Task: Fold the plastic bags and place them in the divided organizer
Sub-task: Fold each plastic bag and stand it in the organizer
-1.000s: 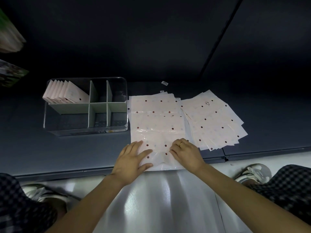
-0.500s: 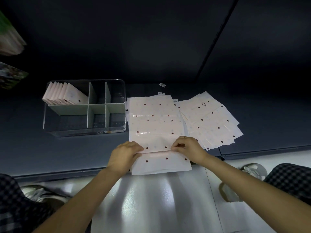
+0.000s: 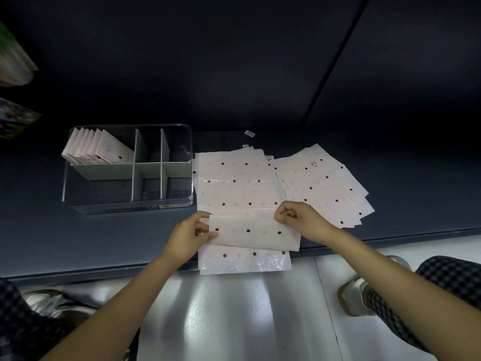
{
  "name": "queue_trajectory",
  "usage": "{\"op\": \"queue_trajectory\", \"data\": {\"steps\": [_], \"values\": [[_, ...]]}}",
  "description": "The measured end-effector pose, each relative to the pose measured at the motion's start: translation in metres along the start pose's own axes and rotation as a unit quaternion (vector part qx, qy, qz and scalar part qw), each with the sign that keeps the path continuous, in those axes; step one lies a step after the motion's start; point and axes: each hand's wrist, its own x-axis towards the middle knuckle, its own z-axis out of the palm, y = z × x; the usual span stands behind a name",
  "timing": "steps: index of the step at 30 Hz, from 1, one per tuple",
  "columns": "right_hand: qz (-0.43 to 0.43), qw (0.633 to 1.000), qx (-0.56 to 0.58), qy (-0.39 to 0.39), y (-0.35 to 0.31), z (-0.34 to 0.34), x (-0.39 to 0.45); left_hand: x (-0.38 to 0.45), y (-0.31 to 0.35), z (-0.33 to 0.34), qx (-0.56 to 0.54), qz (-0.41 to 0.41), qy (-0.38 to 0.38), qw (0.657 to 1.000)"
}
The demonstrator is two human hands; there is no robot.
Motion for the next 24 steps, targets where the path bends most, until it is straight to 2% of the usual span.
{"op": "queue_trajectory", "data": {"steps": [2, 4, 6, 7, 9, 11, 13, 16, 18, 19, 21, 24], "values": [[0.019, 0.998, -0.046, 0.027, 0.002, 0.003, 0.008, 0.003, -0.001, 0.006, 0.025, -0.009, 0.026, 0.999], [0.039, 0.995, -0.09, 0.031, 0.006, 0.007, 0.015, 0.002, -0.001, 0.013, 0.115, 0.017, 0.086, 0.989], [0.054, 0.99, -0.125, 0.028, 0.011, 0.011, 0.021, -0.003, 0.0, 0.02, 0.22, 0.118, 0.148, 0.957], [0.062, 0.987, -0.143, 0.029, 0.013, 0.012, 0.022, -0.006, 0.002, 0.024, 0.256, 0.182, 0.151, 0.937], [0.072, 0.981, -0.177, 0.036, 0.016, 0.015, 0.024, -0.01, 0.002, 0.037, 0.318, 0.263, 0.083, 0.907], [0.077, 0.975, -0.204, 0.036, 0.017, 0.018, 0.025, -0.013, -0.002, 0.053, 0.4, 0.266, -0.035, 0.877], [0.069, 0.966, -0.246, 0.045, 0.017, 0.023, 0.023, -0.015, -0.011, 0.065, 0.485, 0.242, -0.088, 0.836], [0.031, 0.922, -0.368, 0.118, 0.017, 0.039, 0.014, -0.019, -0.02, 0.075, 0.533, 0.209, -0.109, 0.813], [-0.027, 0.925, -0.34, 0.167, 0.017, 0.063, 0.003, -0.02, -0.022, 0.077, 0.543, 0.206, -0.11, 0.807], [-0.058, 0.936, -0.306, 0.161, 0.015, 0.078, -0.003, -0.02, -0.022, 0.078, 0.546, 0.205, -0.106, 0.805], [-0.111, 0.945, -0.291, 0.097, 0.012, 0.106, -0.011, -0.019, -0.023, 0.079, 0.554, 0.201, -0.104, 0.801], [-0.101, 0.935, -0.338, 0.045, 0.022, 0.127, -0.016, -0.018, -0.025, 0.075, 0.551, 0.195, -0.107, 0.804]]}}
